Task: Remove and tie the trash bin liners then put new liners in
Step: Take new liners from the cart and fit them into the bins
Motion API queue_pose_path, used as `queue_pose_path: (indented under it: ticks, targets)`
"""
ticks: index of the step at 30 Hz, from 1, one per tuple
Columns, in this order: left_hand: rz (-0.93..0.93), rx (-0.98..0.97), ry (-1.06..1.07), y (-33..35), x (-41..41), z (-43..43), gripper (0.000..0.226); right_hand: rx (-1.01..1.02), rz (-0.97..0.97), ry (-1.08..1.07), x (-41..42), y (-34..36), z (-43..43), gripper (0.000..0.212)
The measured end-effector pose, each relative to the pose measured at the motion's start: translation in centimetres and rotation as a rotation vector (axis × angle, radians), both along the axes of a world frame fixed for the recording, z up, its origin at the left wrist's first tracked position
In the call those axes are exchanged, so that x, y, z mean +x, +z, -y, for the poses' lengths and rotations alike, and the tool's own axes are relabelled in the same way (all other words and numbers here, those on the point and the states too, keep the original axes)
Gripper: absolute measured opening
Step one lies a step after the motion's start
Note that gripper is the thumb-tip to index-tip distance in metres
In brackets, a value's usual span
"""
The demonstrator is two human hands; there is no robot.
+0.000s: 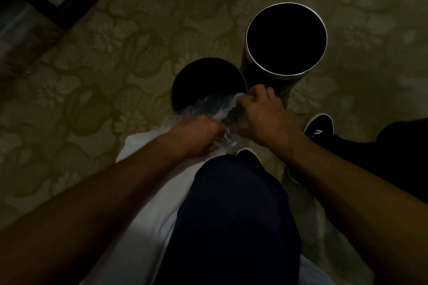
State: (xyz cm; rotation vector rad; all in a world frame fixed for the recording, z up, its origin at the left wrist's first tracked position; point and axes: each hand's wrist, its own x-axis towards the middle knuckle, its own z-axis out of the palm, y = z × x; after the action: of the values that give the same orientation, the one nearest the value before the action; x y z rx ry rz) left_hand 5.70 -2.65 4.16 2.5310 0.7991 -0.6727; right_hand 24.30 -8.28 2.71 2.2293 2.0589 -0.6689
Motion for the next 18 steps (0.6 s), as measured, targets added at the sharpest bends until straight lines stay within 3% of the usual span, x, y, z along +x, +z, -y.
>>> queue_pose_path:
  ticks: [3,5,7,11,13,18]
  targets:
    - [-0.049,0.008,-0.044,-1.2,-0.8,0.3,0.039,0.187,0.201,0.075,0.2,0.2,1.1,0.046]
    - [-0.067,0.094,-0.077,-1.5,-1.1,0.4,0.037,0.331,0.212,0.226,0.1,-0.3,2.0,0.020]
    - [-0.060,0.145,-0.105,-1.1,-0.5,0.7,0.037,0.357,0.160,0.391,-0.3,-0.9,2.5,0.011]
    - [-0.030,-0.013,-0.049,-0.4,0.8,1.4,0.034,0.072,-0.102,0.449,-1.8,-1.2,2.2,0.040]
    - [-0.094,-0.003,-0.011,-0.6,0.4,1.1,0.029,-0.035,-0.055,0.471,-1.8,-1.3,2.0,0.037]
    - [-0.211,0.109,0.057,-1.9,-1.9,0.2,0.026,-0.187,0.005,0.243,-0.8,-3.3,2.0,0.041]
